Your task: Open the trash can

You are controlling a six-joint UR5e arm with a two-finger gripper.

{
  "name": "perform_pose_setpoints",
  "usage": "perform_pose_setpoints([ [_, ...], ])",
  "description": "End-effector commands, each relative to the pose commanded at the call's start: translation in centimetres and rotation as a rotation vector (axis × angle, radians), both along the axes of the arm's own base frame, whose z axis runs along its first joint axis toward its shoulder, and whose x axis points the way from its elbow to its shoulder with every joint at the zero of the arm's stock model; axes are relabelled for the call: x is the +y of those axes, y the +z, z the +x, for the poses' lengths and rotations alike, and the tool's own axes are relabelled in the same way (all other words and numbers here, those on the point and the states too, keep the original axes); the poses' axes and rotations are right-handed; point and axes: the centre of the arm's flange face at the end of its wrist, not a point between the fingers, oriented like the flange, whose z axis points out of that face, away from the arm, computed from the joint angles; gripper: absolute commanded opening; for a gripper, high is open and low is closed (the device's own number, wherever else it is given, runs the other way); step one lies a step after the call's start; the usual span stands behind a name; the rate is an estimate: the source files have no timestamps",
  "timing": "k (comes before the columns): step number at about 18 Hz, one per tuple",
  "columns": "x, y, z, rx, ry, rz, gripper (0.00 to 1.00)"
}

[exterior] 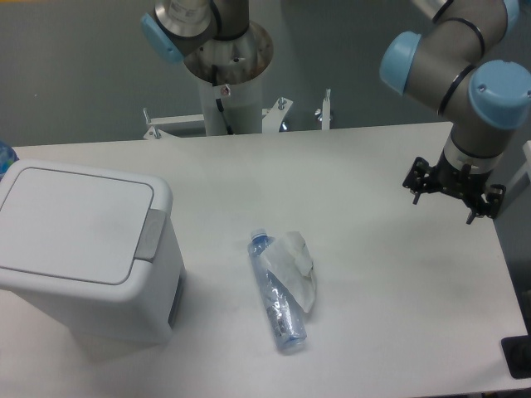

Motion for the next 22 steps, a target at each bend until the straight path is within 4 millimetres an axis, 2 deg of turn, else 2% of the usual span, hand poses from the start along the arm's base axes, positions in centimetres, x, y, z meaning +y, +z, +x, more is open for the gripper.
perform_pose_setpoints([
  [3,0.4,-0.1,0.3,-0.001,0.093,0.012,1.0],
  [12,0.7,0.7,0.1,-0.024,0.135,0.101,1.0],
  [17,1.7,3.1,1.4,-0.017,0.199,0.157,1.0],
  [22,4.0,5.8,3.7,-0.041,0.276,0.259,1.0],
])
